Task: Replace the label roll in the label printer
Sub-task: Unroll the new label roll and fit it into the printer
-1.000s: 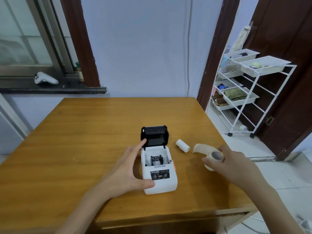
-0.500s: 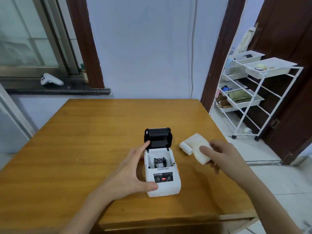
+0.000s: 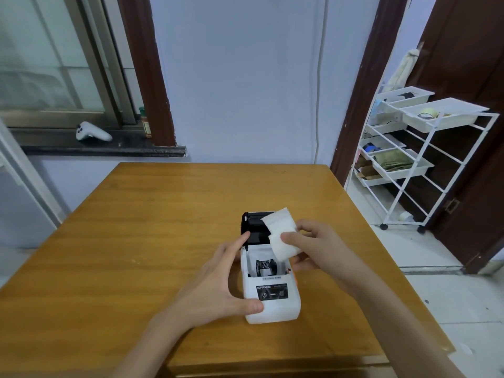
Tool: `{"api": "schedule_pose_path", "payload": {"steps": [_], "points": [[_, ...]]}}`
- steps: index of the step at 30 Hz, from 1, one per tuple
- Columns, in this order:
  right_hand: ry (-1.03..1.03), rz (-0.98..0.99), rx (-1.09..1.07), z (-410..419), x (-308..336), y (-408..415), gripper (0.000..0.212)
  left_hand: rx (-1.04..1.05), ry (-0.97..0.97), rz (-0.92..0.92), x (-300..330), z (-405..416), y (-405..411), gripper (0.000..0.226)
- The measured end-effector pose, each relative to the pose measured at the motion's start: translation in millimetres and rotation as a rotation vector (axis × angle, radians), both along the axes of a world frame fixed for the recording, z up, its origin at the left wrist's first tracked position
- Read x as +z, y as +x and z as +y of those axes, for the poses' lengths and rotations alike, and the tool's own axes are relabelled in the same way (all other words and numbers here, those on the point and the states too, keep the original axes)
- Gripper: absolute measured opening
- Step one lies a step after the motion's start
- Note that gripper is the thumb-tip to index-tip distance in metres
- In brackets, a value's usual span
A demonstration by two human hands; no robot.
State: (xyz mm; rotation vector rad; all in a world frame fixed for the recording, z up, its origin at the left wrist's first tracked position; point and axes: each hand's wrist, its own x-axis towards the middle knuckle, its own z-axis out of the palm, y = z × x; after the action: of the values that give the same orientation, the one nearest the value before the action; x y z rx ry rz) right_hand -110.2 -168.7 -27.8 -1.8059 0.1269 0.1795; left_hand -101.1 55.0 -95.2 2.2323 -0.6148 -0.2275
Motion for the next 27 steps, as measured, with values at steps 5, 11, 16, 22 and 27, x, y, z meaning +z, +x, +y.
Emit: {"api": "schedule_pose_path", "payload": {"steps": [5,11,16,22,27], "points": [[-0.006,0.036,-0.009,3.2,0.9,1.5,0.015,-0.001,-0.018,0.005,-2.1,0.4,1.0,0.118],[-0.062,0.037,0.029,6.3,0.7,0.5,0.025,-0.004,-0.087,0.005,-6.4,0.4,4.0,0.098],[-0.106,0.006,0.072,10.0,1.4,-0.5,0.019,0.100,-0.245,-0.044,-8.3,2.2,7.2,0.077],[-0.075,-0.006,0.081,12.5,5.0,-0.7,0.020,0.276,-0.513,-0.098,-1.0,-2.0,5.6,0.030],[-0.021,0.029,0.084,17.5,0.4,-4.8,0.024,0.268,-0.516,-0.001,3.3,-17.8,2.0,0.031]]}}
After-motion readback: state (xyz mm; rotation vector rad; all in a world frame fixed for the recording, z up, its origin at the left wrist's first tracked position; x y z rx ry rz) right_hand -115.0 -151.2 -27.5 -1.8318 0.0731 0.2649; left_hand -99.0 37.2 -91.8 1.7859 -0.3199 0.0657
